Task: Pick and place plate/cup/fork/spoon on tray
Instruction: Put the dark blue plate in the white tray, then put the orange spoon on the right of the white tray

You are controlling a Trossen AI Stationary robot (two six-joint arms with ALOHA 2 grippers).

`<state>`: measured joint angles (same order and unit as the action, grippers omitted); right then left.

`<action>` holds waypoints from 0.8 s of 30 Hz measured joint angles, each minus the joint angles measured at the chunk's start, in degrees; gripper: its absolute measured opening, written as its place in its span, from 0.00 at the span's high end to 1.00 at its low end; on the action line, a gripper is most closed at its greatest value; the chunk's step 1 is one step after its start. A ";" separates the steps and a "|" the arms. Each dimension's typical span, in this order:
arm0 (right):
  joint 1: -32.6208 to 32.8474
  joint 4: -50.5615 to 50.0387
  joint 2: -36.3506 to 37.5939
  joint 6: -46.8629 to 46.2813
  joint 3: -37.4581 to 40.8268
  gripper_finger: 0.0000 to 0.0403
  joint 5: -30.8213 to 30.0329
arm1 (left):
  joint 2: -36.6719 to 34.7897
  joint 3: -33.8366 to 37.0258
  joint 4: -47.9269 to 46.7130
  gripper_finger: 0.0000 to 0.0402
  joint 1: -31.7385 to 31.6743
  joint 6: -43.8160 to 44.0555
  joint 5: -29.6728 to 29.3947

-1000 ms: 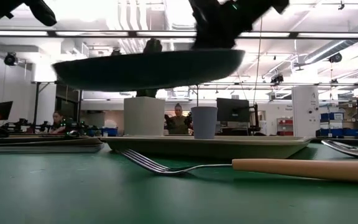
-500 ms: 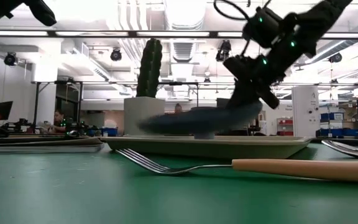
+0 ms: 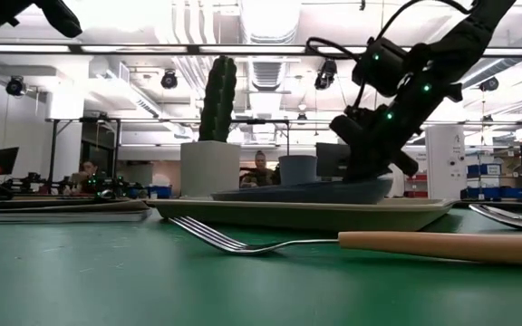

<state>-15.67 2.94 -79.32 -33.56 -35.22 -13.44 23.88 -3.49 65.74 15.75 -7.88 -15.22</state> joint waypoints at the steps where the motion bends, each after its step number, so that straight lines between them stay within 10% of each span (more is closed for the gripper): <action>1: -0.01 0.00 -0.22 0.00 0.00 0.95 -0.11 | 0.00 0.00 0.02 1.00 0.02 0.00 0.00; 12: 0.01 -1.52 3.14 -2.84 -0.02 0.73 1.17 | -0.02 0.04 -0.19 1.00 0.00 0.00 0.00; 24: 13.37 -5.06 13.64 -20.48 -0.06 0.72 24.18 | -0.02 0.07 -0.18 1.00 0.00 -0.02 -0.13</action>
<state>-2.30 -2.12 -65.68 -54.04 -35.28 10.75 23.86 -3.42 65.56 15.75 -7.90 -15.35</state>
